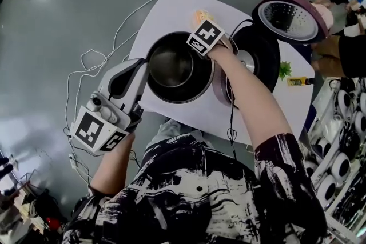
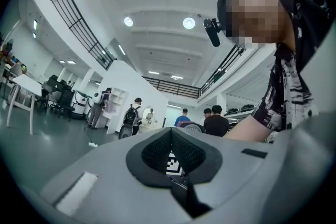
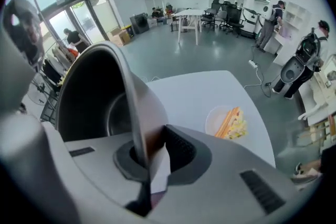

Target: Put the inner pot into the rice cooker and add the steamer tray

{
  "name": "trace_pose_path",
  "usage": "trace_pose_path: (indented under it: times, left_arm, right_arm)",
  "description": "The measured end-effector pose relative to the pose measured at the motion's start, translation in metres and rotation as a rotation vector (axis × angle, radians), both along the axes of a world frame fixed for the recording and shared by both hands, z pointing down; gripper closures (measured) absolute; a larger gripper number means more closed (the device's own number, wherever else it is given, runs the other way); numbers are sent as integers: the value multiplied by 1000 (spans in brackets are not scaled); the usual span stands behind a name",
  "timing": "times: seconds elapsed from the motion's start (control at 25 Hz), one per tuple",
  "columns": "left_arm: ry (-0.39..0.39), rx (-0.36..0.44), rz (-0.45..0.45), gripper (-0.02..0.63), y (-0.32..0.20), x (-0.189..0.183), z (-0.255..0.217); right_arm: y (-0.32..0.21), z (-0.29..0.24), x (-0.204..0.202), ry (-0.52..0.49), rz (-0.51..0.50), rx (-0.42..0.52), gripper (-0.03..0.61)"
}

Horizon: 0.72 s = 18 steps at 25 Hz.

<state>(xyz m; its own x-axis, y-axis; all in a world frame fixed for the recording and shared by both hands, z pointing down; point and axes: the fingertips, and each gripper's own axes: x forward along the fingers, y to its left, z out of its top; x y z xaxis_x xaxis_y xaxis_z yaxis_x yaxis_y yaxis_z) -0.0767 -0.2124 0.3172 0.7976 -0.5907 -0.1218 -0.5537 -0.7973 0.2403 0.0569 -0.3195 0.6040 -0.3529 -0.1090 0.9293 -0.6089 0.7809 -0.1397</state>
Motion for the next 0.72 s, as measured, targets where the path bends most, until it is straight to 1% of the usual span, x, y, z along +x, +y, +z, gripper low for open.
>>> trace_pose_path:
  times: [0.12,0.24,0.36,0.48,0.6,0.72]
  left_arm:
    - [15,57,45,609,1,15,-25]
    - [32,107,92,609,8,37,-49]
    - [49,146,154,609,21,71,-68]
    - [57,165,219,609,31,104,-80]
    - [60,171,269,609,42,131,-85]
    - [61,172,309,609,55,156,-86]
  right_arm:
    - [-14,-47,15,-63,89,20,578]
    - [-20,-100,50,-117,193,41,578]
    - [-16,-148,111,-150,319,87,578]
    - [-4,-178,178,-161,449,120,578]
    - [19,-185,244,-156,587,126,578]
    - [53,-173,307,-145,727,119,578]
